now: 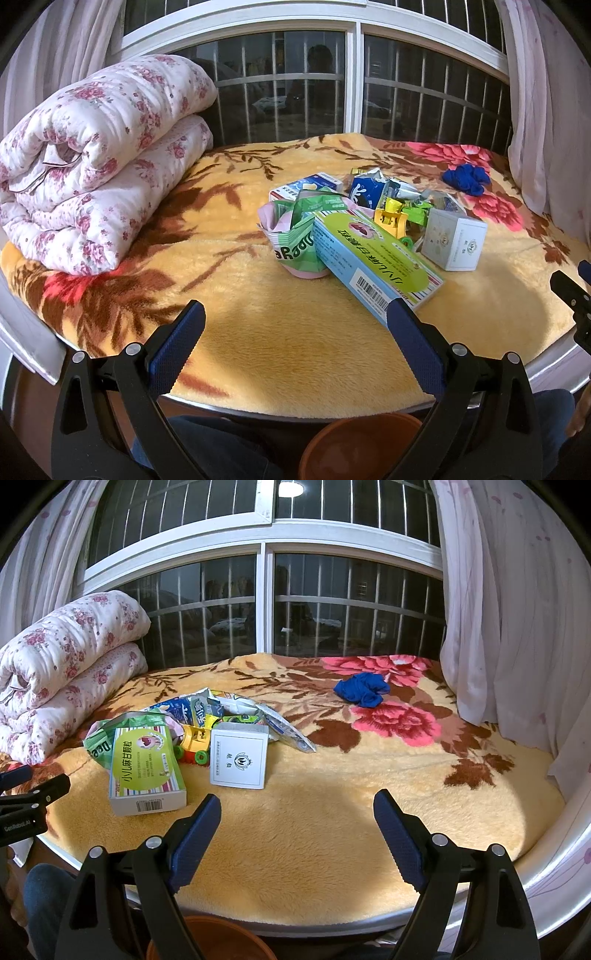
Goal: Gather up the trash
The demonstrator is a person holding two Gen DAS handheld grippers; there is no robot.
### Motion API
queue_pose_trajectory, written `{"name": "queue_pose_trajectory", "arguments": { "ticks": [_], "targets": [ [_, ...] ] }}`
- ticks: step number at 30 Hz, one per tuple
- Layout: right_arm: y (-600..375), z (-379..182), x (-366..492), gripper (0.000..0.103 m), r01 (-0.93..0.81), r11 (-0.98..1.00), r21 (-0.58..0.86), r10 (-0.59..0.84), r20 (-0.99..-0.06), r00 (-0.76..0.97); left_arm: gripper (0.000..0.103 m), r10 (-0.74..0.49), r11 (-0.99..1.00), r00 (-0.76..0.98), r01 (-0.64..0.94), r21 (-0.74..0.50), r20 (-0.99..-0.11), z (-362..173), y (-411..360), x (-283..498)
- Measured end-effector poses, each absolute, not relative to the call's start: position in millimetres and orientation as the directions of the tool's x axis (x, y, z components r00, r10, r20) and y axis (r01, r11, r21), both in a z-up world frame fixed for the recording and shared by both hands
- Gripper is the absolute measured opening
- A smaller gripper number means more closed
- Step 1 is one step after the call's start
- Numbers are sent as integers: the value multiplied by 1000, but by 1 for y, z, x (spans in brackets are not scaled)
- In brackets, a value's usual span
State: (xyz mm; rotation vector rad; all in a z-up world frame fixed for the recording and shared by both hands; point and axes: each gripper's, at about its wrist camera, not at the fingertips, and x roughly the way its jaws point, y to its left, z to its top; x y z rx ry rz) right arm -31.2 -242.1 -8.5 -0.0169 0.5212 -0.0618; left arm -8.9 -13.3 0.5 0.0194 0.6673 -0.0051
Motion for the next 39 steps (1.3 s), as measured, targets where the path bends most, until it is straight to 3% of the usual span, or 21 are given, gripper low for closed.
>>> {"name": "queue_pose_trajectory", "arguments": {
  "ticks": [39],
  "targets": [
    [-241,-7,-32,85,49,998,-28,-56,-496,867,96,-29,999,774,35,-2,-633,-6,-20,-9]
  ]
}}
